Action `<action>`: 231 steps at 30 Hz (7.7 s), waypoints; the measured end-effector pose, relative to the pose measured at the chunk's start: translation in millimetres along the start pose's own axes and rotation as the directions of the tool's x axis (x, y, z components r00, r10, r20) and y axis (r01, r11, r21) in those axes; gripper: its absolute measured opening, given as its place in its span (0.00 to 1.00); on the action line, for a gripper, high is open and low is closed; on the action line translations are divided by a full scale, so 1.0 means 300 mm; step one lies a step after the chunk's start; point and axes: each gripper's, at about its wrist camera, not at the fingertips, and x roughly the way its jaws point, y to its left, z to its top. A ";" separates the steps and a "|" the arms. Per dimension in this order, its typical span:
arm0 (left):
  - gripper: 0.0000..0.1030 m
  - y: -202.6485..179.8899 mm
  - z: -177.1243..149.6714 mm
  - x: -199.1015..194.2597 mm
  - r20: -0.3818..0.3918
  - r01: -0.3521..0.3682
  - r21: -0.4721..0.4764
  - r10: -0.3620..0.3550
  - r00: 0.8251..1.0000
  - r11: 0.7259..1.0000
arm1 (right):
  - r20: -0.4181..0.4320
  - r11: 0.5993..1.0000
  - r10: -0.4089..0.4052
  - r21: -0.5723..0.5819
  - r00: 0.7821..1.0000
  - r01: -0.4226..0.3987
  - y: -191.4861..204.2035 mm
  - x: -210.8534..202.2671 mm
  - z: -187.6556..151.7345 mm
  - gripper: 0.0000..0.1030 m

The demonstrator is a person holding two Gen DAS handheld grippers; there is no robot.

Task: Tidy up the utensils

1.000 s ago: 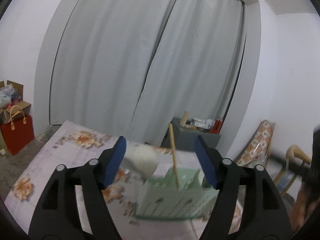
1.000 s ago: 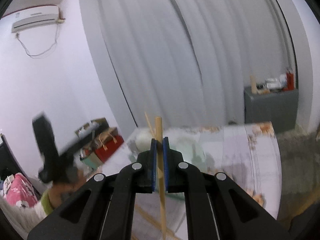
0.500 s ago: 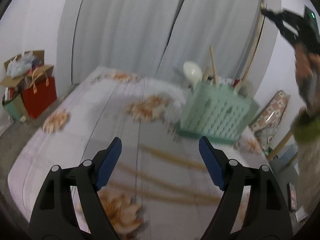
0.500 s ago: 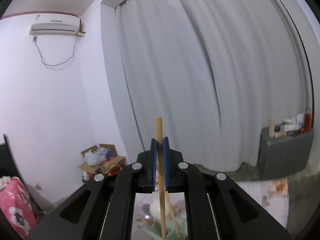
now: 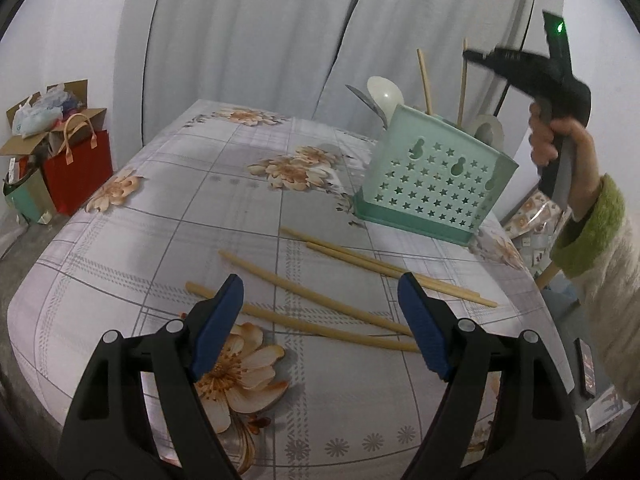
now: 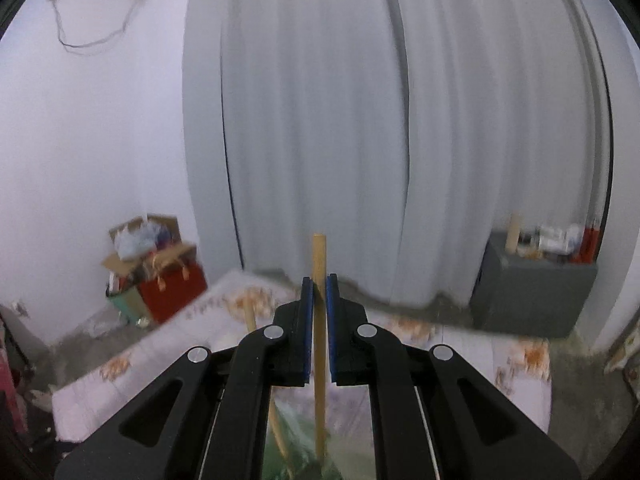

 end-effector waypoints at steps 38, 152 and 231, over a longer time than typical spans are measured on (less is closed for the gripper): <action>0.31 0.087 0.014 0.181 -0.292 -0.192 -0.276 0.108 0.950 0.942 | -0.236 0.942 0.283 0.253 0.930 -0.222 0.063 -0.332 -0.577 0.46; 0.04 -0.203 0.592 -0.193 0.236 0.060 -0.004 -0.058 0.970 0.998 | -0.241 0.962 0.230 0.204 0.943 -0.183 0.117 -0.342 -0.494 0.07; 0.69 -0.082 0.023 0.048 -0.032 -0.091 0.012 0.091 0.995 0.996 | 0.236 0.996 0.023 -0.093 0.971 -0.001 0.142 -0.297 0.164 0.07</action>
